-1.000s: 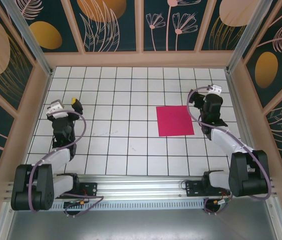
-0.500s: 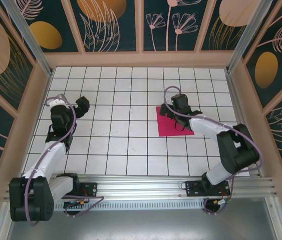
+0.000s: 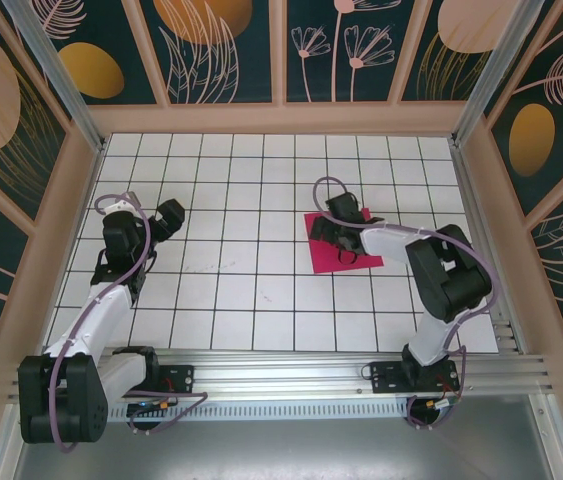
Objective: Fold a paper plane with a square sheet of paper (pick it up from the middle)
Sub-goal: Move the square sheet of paper to the center of the table, then fold the square sheet of paper in half at the center of the table.
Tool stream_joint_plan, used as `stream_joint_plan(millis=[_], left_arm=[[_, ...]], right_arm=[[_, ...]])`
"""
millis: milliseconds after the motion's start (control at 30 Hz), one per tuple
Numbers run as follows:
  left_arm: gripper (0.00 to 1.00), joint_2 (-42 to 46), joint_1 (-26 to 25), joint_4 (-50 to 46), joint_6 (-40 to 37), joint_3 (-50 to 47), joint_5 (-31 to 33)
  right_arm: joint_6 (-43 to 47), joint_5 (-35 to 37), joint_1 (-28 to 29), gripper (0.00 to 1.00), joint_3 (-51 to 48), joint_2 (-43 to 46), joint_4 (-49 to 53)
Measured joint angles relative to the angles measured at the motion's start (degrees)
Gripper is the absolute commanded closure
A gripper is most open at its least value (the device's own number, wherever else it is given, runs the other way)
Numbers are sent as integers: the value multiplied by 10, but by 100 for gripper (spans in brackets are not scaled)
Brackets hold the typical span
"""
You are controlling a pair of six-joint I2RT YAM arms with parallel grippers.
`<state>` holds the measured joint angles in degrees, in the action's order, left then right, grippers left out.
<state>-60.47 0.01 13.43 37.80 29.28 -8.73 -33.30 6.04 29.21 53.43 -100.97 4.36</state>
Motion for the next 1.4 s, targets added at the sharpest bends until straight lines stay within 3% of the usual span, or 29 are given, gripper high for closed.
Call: stream_joint_plan(millis=[333,433,800,1000,1400], left_arm=[[2,0,0,-2,1,-1,-3],[2,0,0,-2,2,-5,-3],[2,-13,0,-2,2,-7,-3],[2,-30,0,-2,2,-7,-3],[1,-42,0,-2,2,-7,-5]], right_arm=[[10,1,152,8,48,-31,29],[12,-7,175,2,70,-31,77],[93,14,146,1,197,-72,213],[95,15,136,1,208,-118,242],[101,13,136,1,218,-129,254]])
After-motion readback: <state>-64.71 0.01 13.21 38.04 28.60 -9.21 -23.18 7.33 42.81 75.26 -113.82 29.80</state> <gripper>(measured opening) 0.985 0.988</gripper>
